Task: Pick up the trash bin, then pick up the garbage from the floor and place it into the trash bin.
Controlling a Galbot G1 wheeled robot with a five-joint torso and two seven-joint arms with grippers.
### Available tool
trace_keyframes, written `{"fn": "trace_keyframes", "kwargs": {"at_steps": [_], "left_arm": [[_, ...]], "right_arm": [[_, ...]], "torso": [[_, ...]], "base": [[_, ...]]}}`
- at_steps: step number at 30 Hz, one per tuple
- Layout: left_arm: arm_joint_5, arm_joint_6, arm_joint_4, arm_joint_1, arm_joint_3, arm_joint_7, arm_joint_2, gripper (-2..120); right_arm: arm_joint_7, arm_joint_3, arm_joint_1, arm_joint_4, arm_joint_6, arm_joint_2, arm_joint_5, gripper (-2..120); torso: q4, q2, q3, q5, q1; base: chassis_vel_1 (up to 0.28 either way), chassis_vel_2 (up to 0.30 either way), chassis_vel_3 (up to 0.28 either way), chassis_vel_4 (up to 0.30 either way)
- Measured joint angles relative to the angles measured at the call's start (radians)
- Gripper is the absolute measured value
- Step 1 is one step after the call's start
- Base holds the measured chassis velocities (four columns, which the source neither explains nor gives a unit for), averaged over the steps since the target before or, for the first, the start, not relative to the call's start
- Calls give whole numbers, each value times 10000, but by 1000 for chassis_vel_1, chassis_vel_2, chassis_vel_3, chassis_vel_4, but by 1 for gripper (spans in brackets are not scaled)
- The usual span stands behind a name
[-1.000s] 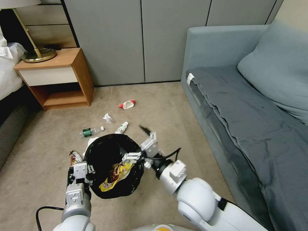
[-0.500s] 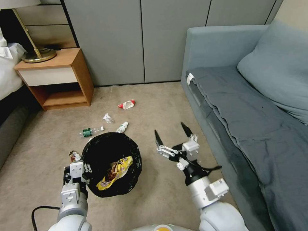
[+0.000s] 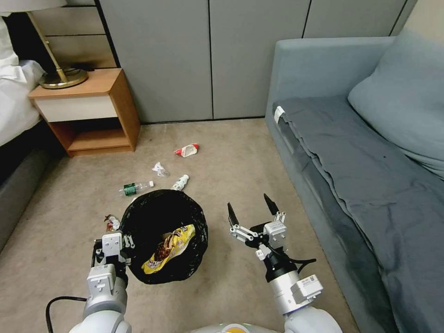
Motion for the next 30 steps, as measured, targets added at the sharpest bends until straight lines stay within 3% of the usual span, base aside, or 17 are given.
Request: {"fn": "trace_keyframes", "kwargs": {"at_steps": [30], "left_arm": [[204,35,-37,40,87,124,5,1]], "right_arm": [[83,-82,344,-103,-182,-65,142,100]], "torso": [[-3,0,1,0,0]], "base": [[80,83,87,78]]}}
